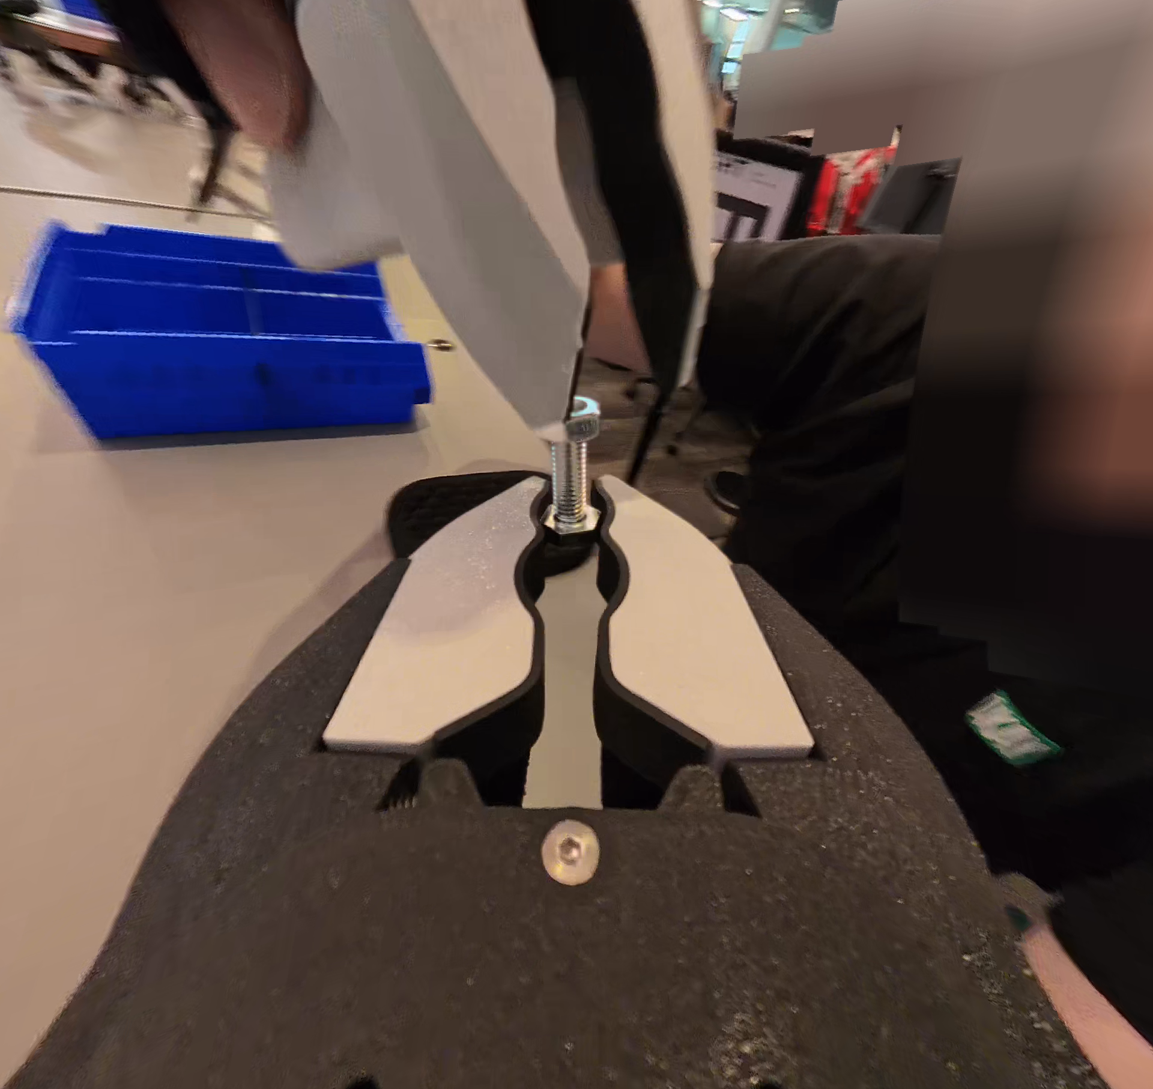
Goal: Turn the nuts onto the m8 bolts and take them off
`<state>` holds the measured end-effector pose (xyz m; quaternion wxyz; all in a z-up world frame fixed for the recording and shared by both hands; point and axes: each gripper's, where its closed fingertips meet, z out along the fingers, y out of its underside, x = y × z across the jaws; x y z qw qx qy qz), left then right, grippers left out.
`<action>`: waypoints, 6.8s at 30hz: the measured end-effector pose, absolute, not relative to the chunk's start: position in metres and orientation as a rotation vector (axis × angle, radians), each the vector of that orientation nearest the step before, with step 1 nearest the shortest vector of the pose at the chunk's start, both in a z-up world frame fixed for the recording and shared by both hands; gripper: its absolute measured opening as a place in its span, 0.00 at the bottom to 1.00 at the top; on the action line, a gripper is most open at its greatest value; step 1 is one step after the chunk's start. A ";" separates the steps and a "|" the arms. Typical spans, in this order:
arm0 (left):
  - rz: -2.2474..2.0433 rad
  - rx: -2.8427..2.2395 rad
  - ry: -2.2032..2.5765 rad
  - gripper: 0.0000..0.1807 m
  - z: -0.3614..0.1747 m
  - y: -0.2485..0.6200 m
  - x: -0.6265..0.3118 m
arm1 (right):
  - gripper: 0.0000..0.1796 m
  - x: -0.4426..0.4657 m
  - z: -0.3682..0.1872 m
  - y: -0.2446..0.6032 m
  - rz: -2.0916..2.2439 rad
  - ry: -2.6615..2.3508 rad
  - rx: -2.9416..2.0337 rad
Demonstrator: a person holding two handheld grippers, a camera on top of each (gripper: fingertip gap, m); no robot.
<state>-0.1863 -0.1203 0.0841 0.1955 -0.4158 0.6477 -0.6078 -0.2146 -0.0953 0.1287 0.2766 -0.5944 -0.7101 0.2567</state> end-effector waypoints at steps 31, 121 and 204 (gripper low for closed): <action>-1.140 -1.383 1.494 0.07 0.078 -0.052 -0.160 | 0.08 -0.180 0.109 -0.045 0.509 -1.615 -2.232; -1.743 -1.106 1.886 0.06 0.091 -0.145 -0.192 | 0.08 -0.202 0.122 -0.120 0.576 -2.065 -1.548; -0.833 -1.443 1.033 0.06 0.100 0.002 -0.163 | 0.08 -0.190 0.128 -0.005 0.508 -0.929 -2.406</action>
